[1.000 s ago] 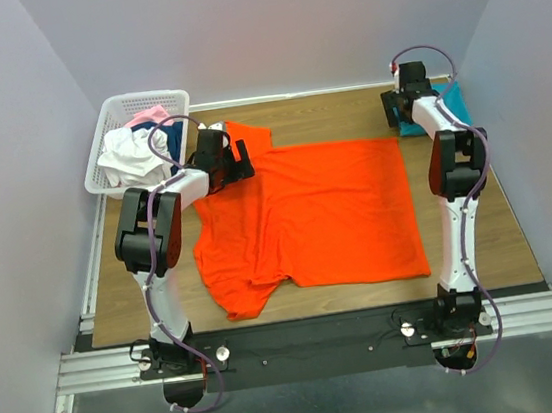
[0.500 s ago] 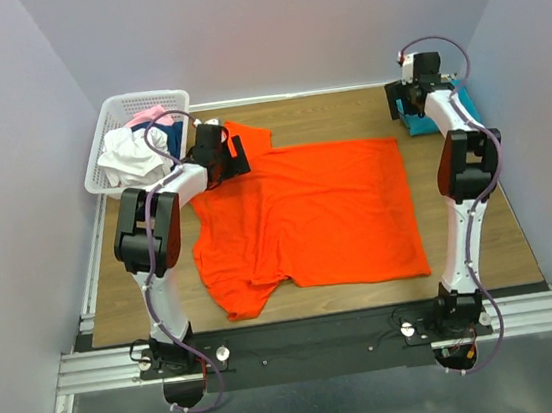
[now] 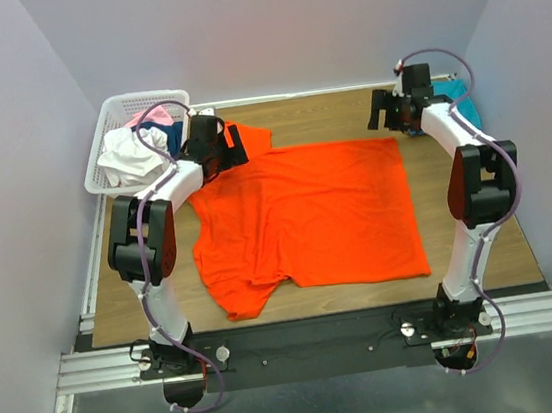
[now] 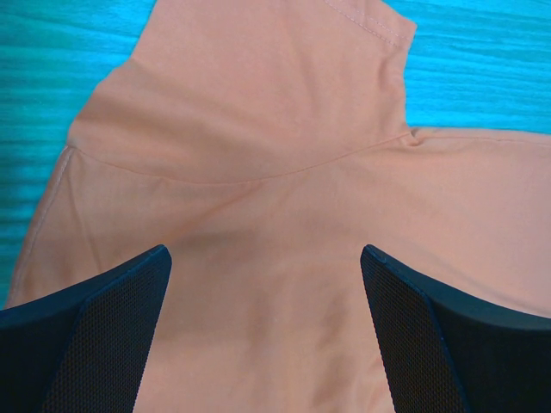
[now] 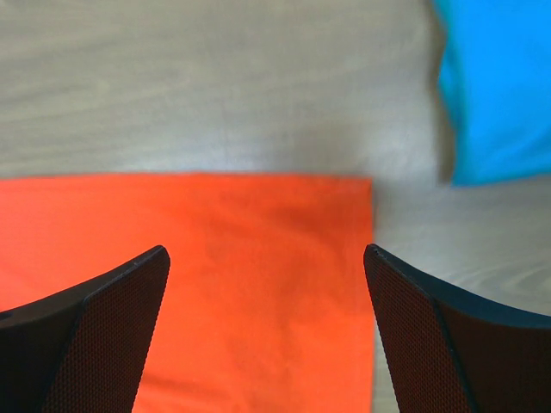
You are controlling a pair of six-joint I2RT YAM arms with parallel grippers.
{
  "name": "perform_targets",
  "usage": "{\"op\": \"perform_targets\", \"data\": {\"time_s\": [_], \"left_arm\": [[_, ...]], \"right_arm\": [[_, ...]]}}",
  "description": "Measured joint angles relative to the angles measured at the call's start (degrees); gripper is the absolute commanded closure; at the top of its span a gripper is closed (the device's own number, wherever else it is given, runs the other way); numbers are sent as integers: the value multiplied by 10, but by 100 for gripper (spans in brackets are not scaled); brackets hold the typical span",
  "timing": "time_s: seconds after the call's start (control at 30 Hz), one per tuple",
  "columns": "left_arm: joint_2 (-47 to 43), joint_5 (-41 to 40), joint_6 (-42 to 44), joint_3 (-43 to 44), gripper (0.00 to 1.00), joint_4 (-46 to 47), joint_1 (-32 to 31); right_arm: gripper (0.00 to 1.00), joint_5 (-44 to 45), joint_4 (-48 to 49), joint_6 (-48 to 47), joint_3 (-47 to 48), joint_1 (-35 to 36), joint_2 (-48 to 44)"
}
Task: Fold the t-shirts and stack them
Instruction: Flatten the tshirt out
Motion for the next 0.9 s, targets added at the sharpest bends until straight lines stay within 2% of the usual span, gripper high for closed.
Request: {"op": "perform_targets", "data": {"time_s": [0.1, 0.4, 0.9], "left_arm": [[11, 0, 0, 13, 2, -7, 0], [122, -7, 3, 124, 2, -42, 0], [238, -14, 8, 287, 2, -112, 10]], "right_arm": [[0, -3, -12, 30, -23, 6, 27], [0, -9, -13, 48, -6, 16, 88], [0, 7, -1, 43, 177, 17, 227]]}}
